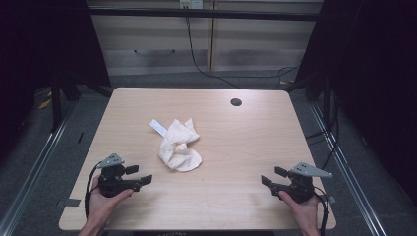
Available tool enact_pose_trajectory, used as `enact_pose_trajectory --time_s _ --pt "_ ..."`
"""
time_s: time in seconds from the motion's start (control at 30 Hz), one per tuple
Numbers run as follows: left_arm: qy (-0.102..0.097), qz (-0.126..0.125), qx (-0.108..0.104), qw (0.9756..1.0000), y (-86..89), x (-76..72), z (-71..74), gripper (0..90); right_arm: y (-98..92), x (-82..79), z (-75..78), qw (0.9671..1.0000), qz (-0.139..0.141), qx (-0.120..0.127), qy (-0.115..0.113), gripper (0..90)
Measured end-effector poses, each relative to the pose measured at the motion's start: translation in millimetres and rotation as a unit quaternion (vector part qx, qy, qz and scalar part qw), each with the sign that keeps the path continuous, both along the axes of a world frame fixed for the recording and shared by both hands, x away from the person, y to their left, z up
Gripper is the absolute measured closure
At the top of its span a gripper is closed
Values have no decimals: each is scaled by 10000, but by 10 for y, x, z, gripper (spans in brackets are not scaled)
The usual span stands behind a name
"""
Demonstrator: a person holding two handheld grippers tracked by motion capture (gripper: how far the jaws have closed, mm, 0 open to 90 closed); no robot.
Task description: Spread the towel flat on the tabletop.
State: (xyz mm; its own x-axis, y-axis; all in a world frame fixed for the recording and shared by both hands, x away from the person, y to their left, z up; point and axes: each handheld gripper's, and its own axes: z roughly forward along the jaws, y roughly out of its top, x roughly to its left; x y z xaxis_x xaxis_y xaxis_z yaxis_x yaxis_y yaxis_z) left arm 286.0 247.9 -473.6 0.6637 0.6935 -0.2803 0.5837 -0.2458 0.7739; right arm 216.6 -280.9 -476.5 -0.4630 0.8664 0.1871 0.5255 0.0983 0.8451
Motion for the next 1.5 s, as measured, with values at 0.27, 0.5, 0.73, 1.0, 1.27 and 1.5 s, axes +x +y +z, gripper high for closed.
enact_pose_trajectory --time_s 0.27,0.5,0.73,1.0,1.27,1.5 --pt "-203 59 -68 9998 -35 106 173 309 58 -23 -7 9999 117 -57 67 286" --pt "-234 -219 -32 9995 -263 347 254 328 30 -17 -22 10000 55 -61 55 279" --pt "-146 -340 109 9993 -436 586 258 313 54 -7 -28 9998 176 -88 87 279" --pt "-69 -301 180 9994 -555 849 146 460 62 12 -65 9993 300 -94 190 279" --pt "139 -197 517 9984 -702 978 -105 339 94 23 -92 9988 372 -179 263 279" --pt "335 -158 455 9983 -709 995 -222 691 114 10 -95 9984 432 -227 289 279"
